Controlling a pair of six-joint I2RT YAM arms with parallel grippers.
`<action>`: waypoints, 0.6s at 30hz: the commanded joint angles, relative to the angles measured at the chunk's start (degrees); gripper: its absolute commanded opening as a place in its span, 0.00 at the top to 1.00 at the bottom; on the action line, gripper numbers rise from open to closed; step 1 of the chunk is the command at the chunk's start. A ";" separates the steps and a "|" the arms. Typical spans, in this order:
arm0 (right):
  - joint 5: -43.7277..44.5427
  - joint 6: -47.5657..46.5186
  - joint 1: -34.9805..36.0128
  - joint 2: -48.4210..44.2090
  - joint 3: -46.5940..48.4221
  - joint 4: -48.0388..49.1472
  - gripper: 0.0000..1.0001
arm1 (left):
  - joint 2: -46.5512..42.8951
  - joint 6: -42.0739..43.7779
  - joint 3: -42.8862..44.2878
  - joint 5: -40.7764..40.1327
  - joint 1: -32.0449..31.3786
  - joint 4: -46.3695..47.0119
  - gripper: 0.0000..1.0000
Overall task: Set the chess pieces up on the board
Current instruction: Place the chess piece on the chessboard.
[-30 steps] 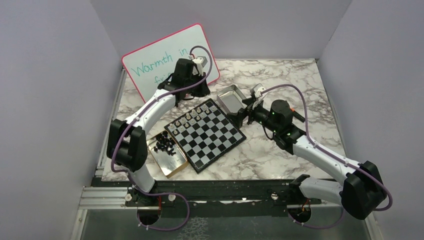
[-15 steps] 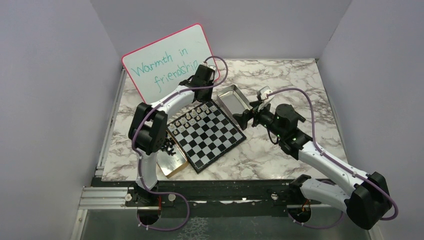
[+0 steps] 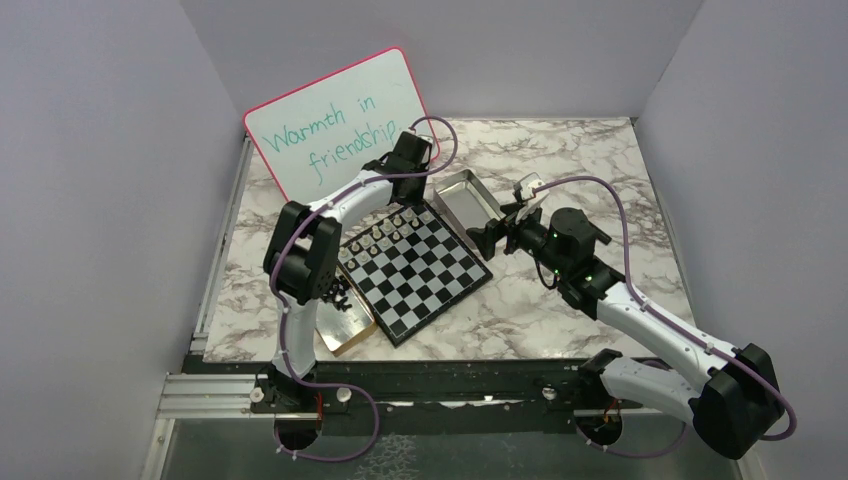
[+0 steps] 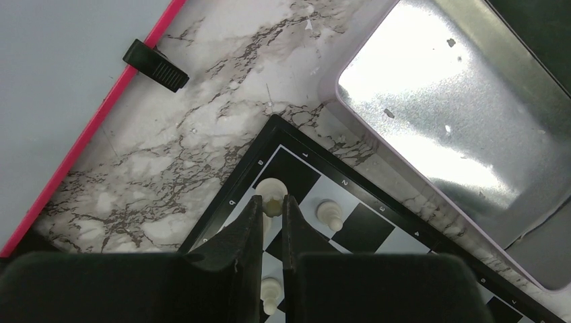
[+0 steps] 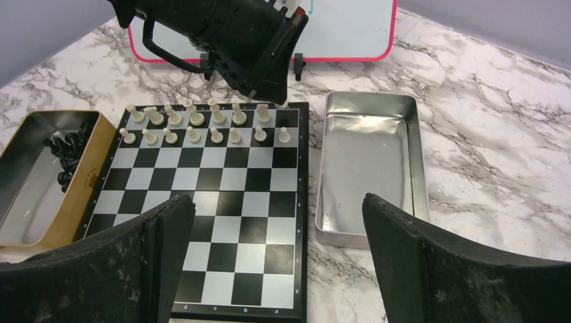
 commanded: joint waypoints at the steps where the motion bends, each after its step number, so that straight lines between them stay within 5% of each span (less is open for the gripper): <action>1: 1.50 -0.86 0.06 -0.52 -0.43 -0.26 0.00 | 1.74 -0.50 1.28 0.80 -0.44 -0.27 0.89; 18: 1.69 -1.29 0.07 -0.11 -0.40 -0.06 0.00 | 3.03 -0.58 2.08 1.51 -1.14 -0.27 0.89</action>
